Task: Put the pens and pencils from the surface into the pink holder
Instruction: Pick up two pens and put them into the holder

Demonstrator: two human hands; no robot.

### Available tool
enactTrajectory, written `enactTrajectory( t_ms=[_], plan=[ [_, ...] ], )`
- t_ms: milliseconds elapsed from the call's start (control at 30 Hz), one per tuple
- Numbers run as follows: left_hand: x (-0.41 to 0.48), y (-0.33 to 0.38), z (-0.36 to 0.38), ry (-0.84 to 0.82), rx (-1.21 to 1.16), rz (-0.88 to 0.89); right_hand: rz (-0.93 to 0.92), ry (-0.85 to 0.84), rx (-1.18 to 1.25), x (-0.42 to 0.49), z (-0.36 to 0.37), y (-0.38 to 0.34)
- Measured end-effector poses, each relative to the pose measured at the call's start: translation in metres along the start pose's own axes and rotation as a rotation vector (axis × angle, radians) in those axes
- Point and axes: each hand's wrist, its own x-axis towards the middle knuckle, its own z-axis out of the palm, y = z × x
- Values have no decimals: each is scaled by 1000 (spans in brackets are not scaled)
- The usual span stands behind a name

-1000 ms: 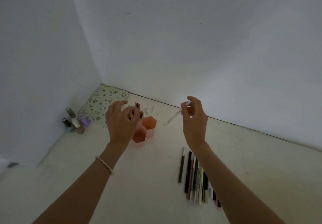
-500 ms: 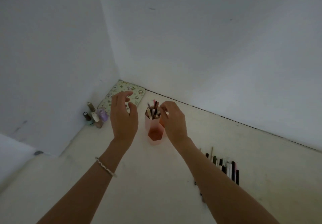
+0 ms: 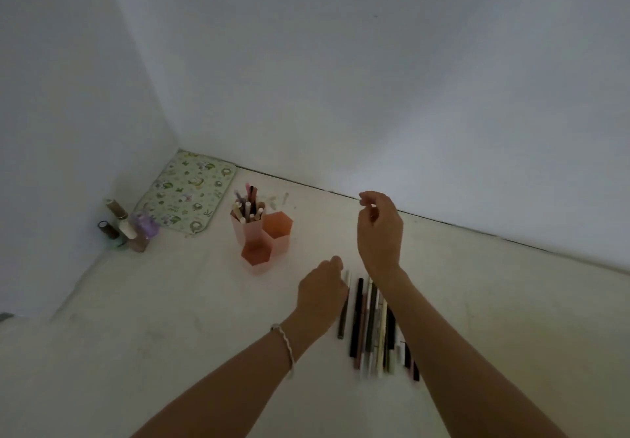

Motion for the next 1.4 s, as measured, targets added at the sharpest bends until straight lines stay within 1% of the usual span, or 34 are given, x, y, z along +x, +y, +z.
enactTrajectory(
  t_ms=[133, 200, 300, 367, 433, 533, 667, 733, 800, 900, 967, 1033, 1133, 1233, 1300, 1400],
  plan=[
    [2, 8, 37, -92, 104, -37, 87, -44, -30, -13, -26, 25],
    [4, 6, 45, -112, 131, -51, 123, -73, -48, -20, -32, 37],
    [11, 8, 41, -100, -3, -90, 137, -135, -140, -25, -36, 55],
    [19, 11, 28, -3, -146, -102, 172, -247, -249, -26, -33, 67],
    [26, 14, 11, 98, -266, -74, 211, -374, -386, -29, -27, 77],
    [31, 17, -10, 200, -344, 17, 229, -517, -529, -38, -16, 88],
    [31, 18, -23, 278, -367, 109, 236, -575, -607, -52, -3, 95],
    [29, 16, -27, 312, -367, 135, 203, -584, -644, -58, 5, 97],
    [25, 14, -31, 331, -381, 154, 173, -571, -647, -62, 12, 98],
    [24, 6, -46, 390, -411, 150, 218, -516, -489, -57, 19, 87],
    [25, -1, -65, 486, -435, 140, 283, -411, -326, -41, 16, 68],
    [27, -15, -90, 621, -465, 111, 308, -271, -160, -20, 6, 42],
    [33, -50, -126, 802, -462, 10, 285, -80, 72, 8, -9, 2],
    [37, -77, -148, 917, -448, -78, 216, 0, 203, 17, -12, -28],
    [36, -80, -155, 947, -441, -69, 166, 15, 242, 16, -9, -40],
    [34, -75, -153, 905, -388, -30, 92, 30, 264, 11, -5, -49]
  ],
)
